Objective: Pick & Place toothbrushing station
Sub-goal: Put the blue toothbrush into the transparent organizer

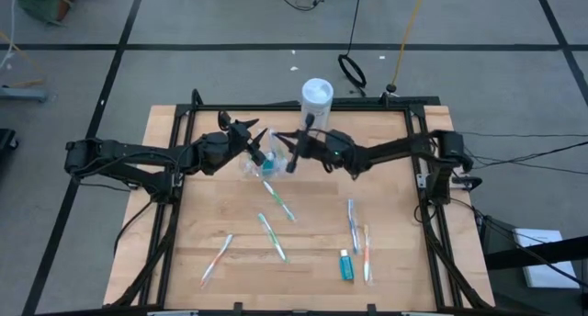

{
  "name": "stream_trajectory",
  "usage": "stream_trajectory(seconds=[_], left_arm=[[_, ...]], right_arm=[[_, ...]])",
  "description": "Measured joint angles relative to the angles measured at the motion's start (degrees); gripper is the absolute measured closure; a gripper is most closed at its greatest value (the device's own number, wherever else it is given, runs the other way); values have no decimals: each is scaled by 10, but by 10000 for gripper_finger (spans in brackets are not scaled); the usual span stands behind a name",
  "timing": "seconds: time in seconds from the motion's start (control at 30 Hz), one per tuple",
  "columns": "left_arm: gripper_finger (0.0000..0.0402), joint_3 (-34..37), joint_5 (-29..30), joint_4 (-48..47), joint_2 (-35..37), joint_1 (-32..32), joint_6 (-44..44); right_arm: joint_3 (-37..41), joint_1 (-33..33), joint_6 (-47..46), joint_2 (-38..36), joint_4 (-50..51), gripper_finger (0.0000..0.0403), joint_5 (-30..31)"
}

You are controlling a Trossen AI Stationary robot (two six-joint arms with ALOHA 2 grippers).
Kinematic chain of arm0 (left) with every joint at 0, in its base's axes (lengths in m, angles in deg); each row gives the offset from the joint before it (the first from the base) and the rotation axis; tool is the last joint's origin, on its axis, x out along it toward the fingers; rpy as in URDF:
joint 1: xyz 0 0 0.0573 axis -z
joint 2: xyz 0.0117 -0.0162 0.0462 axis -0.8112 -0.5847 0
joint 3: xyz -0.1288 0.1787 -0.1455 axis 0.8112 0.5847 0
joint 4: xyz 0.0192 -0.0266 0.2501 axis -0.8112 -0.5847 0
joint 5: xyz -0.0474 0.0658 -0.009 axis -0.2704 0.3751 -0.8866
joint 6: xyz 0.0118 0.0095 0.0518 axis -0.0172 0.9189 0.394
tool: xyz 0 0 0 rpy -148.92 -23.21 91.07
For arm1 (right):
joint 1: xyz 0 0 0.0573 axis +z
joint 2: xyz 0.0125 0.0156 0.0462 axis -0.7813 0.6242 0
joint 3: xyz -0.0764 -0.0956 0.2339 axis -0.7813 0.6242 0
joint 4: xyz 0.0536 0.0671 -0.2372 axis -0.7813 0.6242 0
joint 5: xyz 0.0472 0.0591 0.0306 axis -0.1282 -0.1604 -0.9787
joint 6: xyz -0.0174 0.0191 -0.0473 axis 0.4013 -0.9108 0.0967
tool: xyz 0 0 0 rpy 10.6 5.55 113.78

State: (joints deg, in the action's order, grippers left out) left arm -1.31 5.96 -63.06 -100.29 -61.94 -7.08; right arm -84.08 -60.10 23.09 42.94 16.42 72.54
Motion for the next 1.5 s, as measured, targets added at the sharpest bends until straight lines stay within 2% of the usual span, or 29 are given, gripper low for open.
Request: stream_trajectory(seconds=[0.2,0.43,0.63,0.73,0.9,1.03,1.23,1.33,1.5], left_arm=[[218,0,0,-29,0,0,-3],[218,0,0,-52,0,0,-23],[218,0,0,-66,0,0,-52],[218,0,0,-75,0,0,-65],[218,0,0,-77,0,0,-66],[218,0,0,-88,0,1,-78],[218,0,-1,-95,0,3,-78],[218,0,-1,-94,0,3,-77],[218,0,-1,-94,0,3,-77]], right_arm=[[1,-19,-20,22,-32,403,31],[1,-23,39,12,-35,403,32],[2,-20,-14,13,83,403,27],[2,-12,-8,11,106,403,22],[2,-1,72,11,6,403,86],[1,0,107,10,-26,403,92],[1,0,101,10,16,403,90],[1,1,60,11,68,403,83],[0,2,-8,10,172,403,16]])
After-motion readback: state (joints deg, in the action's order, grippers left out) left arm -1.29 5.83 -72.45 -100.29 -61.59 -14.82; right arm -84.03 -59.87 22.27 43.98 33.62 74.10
